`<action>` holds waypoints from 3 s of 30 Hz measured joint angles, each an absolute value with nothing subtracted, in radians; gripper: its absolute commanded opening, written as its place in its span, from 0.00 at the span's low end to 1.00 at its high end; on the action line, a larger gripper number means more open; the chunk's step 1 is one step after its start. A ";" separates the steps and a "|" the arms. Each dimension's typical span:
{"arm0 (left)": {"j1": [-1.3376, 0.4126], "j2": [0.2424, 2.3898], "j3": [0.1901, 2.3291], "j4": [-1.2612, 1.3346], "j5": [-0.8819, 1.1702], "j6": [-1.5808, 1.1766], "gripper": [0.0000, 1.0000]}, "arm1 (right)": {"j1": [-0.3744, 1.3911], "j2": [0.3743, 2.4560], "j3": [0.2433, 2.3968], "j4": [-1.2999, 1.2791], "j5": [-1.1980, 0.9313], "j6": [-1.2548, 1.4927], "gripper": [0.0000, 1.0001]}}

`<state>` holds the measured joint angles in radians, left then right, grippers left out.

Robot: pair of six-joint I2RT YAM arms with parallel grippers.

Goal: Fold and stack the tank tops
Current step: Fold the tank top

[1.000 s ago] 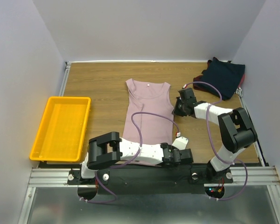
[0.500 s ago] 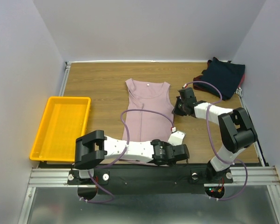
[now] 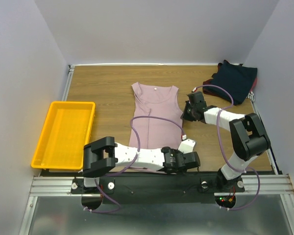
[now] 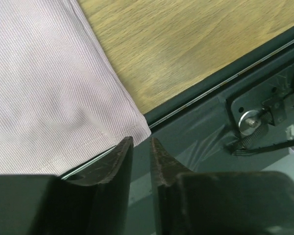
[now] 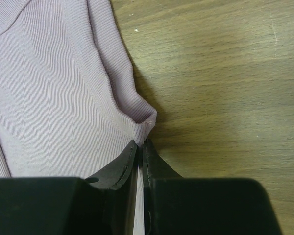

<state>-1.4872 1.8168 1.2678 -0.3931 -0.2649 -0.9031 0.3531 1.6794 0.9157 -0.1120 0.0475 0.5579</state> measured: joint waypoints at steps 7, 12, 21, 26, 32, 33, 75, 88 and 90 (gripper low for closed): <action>-1.488 1.892 1.312 -0.393 -0.262 -0.883 0.40 | 0.353 1.676 0.916 -0.112 0.049 0.558 0.01; -1.487 1.925 1.333 -0.403 -0.264 -0.870 0.43 | 0.353 1.676 0.916 -0.112 0.049 0.558 0.01; -1.488 1.968 1.383 -0.443 -0.287 -0.854 0.47 | 0.353 1.676 0.916 -0.112 0.050 0.558 0.01; -1.488 1.974 1.406 -0.464 -0.303 -0.852 0.24 | 0.353 1.676 0.916 -0.112 0.050 0.558 0.01; -1.488 1.993 1.410 -0.476 -0.311 -0.850 0.09 | 0.353 1.676 0.916 -0.112 0.050 0.558 0.01; -1.488 1.995 1.410 -0.477 -0.311 -0.850 0.09 | 0.353 1.676 0.916 -0.112 0.050 0.558 0.01; -1.545 2.114 1.594 -0.665 -0.429 -0.835 0.42 | 0.353 1.676 0.916 -0.112 0.050 0.558 0.01; -1.546 2.114 1.596 -0.671 -0.445 -0.836 0.07 | 0.353 1.676 0.916 -0.112 0.050 0.558 0.01; -1.546 2.114 1.596 -0.671 -0.448 -0.838 0.00 | 0.353 1.676 0.916 -0.112 0.050 0.558 0.01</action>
